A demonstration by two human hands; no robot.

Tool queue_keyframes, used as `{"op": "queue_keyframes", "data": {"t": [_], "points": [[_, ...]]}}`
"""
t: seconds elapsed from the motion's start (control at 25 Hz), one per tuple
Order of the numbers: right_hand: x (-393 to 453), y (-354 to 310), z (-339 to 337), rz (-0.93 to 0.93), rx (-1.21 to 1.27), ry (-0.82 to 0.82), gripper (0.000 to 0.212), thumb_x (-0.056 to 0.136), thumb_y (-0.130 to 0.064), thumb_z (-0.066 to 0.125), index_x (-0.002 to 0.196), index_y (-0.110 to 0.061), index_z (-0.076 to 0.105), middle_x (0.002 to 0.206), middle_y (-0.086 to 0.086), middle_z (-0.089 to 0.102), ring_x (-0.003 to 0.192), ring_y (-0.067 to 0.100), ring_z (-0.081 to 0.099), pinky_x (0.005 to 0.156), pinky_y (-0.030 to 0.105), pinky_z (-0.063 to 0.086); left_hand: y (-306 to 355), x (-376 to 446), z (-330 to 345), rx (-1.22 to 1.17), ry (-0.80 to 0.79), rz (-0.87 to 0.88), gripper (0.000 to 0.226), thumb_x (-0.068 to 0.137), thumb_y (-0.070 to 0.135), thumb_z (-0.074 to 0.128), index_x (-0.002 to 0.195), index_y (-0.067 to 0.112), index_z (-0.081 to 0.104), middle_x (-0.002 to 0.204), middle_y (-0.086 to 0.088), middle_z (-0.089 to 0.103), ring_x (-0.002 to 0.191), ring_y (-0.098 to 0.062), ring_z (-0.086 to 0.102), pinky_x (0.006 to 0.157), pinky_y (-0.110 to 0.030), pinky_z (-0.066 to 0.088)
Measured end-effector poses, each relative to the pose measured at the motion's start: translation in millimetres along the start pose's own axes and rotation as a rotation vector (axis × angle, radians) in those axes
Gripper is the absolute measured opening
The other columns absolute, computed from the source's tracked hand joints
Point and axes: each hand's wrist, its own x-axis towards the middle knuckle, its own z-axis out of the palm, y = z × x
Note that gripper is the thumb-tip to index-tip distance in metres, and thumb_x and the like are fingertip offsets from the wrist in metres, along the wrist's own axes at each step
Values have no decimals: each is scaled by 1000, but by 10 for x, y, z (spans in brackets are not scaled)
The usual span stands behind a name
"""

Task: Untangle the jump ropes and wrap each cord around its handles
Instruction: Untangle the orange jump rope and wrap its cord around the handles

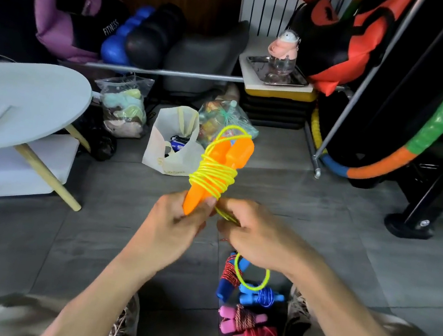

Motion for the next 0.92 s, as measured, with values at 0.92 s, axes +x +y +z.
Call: {"op": "queue_keyframes", "data": {"t": [0.92], "points": [[73, -10, -769, -125, -78, -389, 26, 67, -45, 84, 71, -21, 72, 65, 2, 65, 58, 7, 50, 59, 30, 38, -30, -285, 201, 797, -489, 409, 28, 95, 56, 45, 106, 30, 48, 105, 8, 63, 99, -14, 59, 82, -31, 45]]}}
